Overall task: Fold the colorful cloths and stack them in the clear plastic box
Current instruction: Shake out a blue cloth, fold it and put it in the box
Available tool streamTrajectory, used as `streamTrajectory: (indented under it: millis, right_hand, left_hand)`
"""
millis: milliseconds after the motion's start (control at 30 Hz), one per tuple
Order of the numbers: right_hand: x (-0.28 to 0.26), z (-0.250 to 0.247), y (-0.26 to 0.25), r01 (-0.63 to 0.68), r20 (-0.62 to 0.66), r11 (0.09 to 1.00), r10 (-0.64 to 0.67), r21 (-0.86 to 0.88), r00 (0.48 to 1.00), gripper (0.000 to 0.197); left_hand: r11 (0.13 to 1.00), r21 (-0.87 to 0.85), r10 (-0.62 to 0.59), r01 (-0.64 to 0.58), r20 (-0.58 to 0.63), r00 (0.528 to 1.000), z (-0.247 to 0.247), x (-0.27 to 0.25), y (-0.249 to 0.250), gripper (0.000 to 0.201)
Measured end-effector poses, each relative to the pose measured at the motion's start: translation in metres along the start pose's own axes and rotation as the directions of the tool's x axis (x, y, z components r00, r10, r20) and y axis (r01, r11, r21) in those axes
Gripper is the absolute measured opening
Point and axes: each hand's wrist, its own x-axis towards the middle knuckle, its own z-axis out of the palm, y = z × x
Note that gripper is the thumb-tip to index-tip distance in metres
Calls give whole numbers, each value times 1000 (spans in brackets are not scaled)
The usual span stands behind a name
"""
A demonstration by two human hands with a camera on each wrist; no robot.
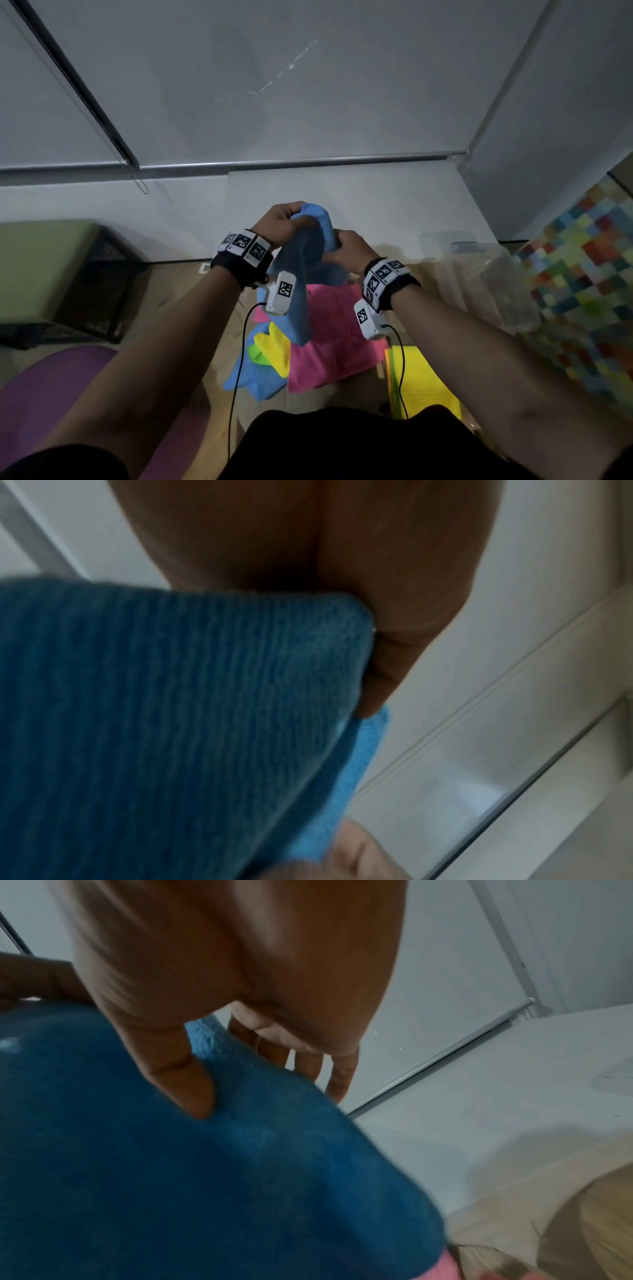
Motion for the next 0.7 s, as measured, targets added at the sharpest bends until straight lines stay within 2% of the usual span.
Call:
streamTrajectory:
  millis: [67, 133, 200, 233, 300, 367, 433, 500, 533, 567, 600, 633, 667, 700]
  right_hand:
    - [-4, -5, 3, -14, 16, 1000, 15, -28, 1000, 28]
    - [-9, -10, 11, -33, 101, 990, 48, -138, 994, 32]
    - [-12, -14, 18, -63, 134, 943, 113, -327, 985, 34]
    - [-12, -16, 21, -87, 127, 927, 143, -365, 982, 32]
    - [-11, -25, 23, -120, 111, 962, 150, -245, 982, 23]
    - [-12, -38, 20, -147, 49, 988, 145, 47, 988, 21]
    - [-12, -48, 19, -158, -18, 925, 175, 345, 984, 22]
    - [-11, -53, 21, -173, -26, 842, 217, 511, 976, 26]
    - [-11, -56, 22, -180, -11, 813, 223, 554, 975, 33]
    - [-14, -60, 20, -176, 2, 777, 219, 604, 976, 43]
    - [-18, -64, 16, -158, 7, 727, 207, 669, 978, 48]
    - [-21, -67, 14, -135, -1, 653, 203, 745, 979, 44]
    - [-22, -67, 16, -108, -5, 571, 193, 814, 981, 35]
    - [-23, -65, 21, -123, 30, 494, 191, 861, 981, 34]
  left_hand:
    - [997, 79, 23, -17, -78, 997, -8, 3, 5, 6]
    - [998, 69, 18, -6, -184, 983, -16, 5, 10, 8]
    - [992, -122, -48, 9, -322, 945, -26, 9, 14, 8]
    - [976, -216, -107, 21, -393, 913, -31, 10, 12, 6]
    - [931, -361, -216, 51, -431, 876, -42, 12, 2, 13]
    - [894, -426, -303, 137, -352, 886, -45, 12, -17, 34]
    - [888, -319, -424, 330, -294, 857, -42, 9, -38, 60]
    - [829, 72, -517, 554, -279, 809, -36, 4, -52, 76]
    - [751, 280, -538, 598, -264, 800, -31, -1, -54, 75]
    - [715, 355, -550, 602, -245, 798, -28, -2, -56, 72]
    - [749, 295, -556, 593, -206, 805, -26, -2, -56, 70]
    - [826, 64, -542, 560, -182, 820, -23, -3, -54, 66]
    - [829, -242, -548, 504, -175, 818, -19, -5, -55, 59]
    - [766, -496, -554, 408, -189, 811, -14, -5, -56, 55]
